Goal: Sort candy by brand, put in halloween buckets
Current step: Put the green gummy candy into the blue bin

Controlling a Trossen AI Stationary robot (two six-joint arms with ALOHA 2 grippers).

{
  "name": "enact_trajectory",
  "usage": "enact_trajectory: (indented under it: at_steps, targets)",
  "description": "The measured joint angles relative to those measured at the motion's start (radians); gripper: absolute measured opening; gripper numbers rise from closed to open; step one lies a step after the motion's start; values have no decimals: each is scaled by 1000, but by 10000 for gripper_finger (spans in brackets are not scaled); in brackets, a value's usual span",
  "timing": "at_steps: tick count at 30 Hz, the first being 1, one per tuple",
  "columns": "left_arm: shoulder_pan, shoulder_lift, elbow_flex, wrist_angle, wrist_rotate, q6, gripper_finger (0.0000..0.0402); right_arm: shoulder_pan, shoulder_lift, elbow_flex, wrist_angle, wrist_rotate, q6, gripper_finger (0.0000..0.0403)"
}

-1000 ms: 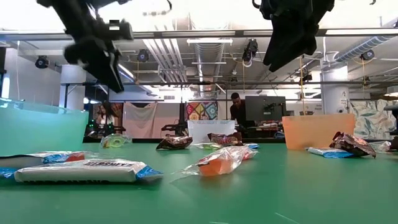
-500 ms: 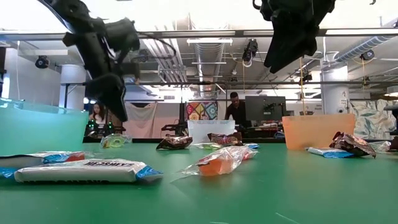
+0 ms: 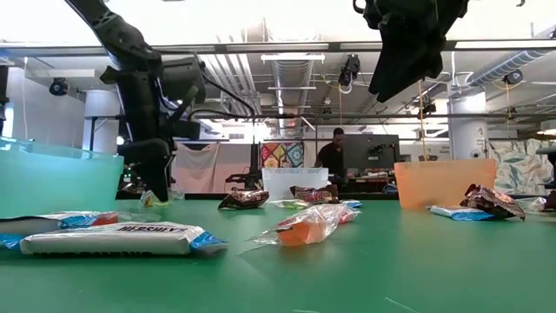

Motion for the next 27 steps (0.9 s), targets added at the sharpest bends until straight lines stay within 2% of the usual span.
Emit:
enact_trajectory:
  at_steps: [6, 12, 19, 25, 27]
  targets:
    - [0, 22, 0, 26, 0, 10, 117, 0, 0, -3, 1, 0, 0, 194]
    - [0, 19, 0, 33, 0, 15, 17, 0, 0, -9, 2, 0, 0, 194]
    - [-4, 1, 11, 5, 3, 32, 6, 0, 0, -12, 2, 0, 0, 194]
    - [-40, -109, 130, -221, 23, 24, 2, 0, 0, -12, 2, 0, 0, 194]
    - [-67, -157, 181, -305, 66, 23, 2, 0, 0, -12, 3, 0, 7, 194]
